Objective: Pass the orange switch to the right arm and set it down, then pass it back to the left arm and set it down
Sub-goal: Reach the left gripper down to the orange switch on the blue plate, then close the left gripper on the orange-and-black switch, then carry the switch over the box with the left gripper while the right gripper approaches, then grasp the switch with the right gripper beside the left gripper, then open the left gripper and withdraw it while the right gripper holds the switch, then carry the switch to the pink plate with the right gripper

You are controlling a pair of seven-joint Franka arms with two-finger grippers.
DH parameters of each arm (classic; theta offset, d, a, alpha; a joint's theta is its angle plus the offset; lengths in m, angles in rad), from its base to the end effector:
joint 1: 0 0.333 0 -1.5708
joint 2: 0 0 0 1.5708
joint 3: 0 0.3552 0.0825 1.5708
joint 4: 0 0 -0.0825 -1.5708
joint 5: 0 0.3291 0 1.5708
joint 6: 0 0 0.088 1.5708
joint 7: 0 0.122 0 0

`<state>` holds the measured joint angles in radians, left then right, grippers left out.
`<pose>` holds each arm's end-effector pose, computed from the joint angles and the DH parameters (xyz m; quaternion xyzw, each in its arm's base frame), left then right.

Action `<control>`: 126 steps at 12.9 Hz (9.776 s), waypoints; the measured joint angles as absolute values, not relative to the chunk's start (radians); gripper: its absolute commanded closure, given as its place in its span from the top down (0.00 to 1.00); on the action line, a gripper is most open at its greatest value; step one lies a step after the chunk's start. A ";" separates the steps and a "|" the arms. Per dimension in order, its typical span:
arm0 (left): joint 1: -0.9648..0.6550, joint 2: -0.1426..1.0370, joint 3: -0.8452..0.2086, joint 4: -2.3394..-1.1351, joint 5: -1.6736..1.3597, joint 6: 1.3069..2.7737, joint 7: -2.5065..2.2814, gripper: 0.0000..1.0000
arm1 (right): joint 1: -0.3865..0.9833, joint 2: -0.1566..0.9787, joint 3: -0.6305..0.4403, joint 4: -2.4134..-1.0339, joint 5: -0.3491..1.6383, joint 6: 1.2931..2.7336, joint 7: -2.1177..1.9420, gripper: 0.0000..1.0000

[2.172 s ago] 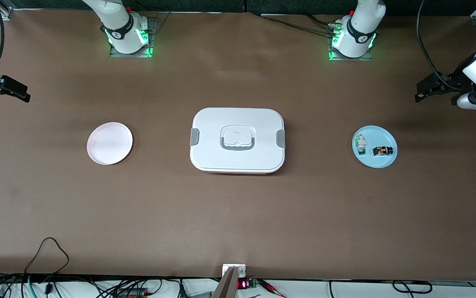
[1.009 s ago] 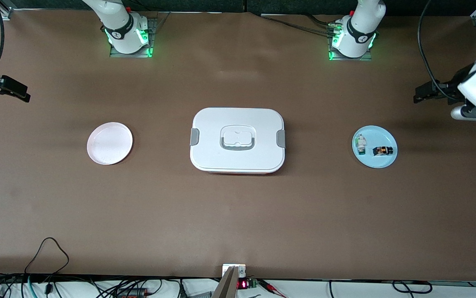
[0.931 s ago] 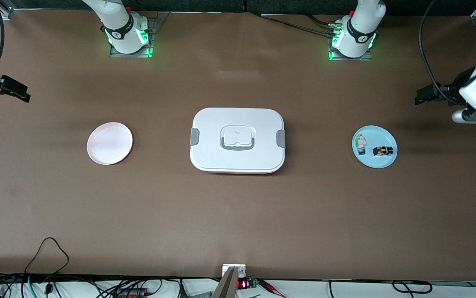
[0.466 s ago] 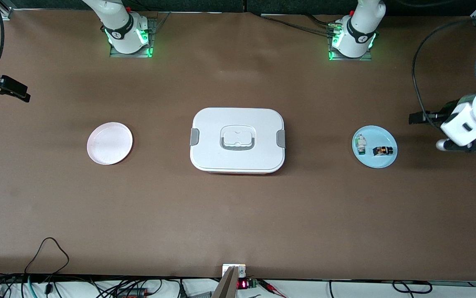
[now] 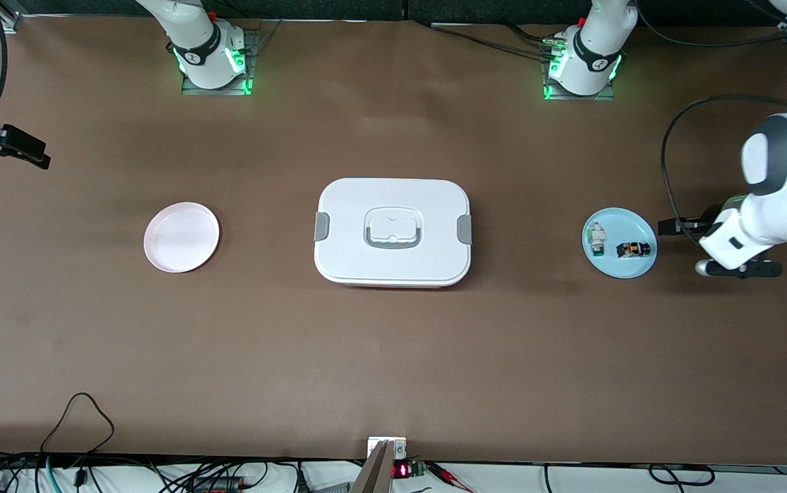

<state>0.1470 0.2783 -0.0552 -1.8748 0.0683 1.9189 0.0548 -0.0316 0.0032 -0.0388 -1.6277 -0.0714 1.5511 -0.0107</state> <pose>0.5514 0.0588 0.4010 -0.9929 -0.0032 0.1178 0.0143 0.4933 -0.0436 0.6222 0.9981 -0.0291 -0.0413 0.0341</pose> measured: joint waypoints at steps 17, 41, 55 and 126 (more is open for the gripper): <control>0.197 0.468 -0.065 -2.041 0.001 2.307 0.087 1.00 | -0.030 0.003 -0.036 -1.627 -0.070 1.518 -0.011 1.00; 0.197 0.215 -0.288 -1.860 -0.113 1.618 -0.023 0.17 | -0.019 0.126 -0.025 -1.613 0.726 1.546 -0.087 1.00; 0.164 0.184 -0.481 -1.588 -1.122 1.459 -1.277 0.14 | 0.084 0.196 0.011 -1.800 1.311 1.679 -0.398 1.00; -0.026 0.278 -0.524 -1.431 -0.570 1.536 -0.550 1.00 | 0.129 0.106 0.072 -1.882 1.058 1.844 -0.639 0.29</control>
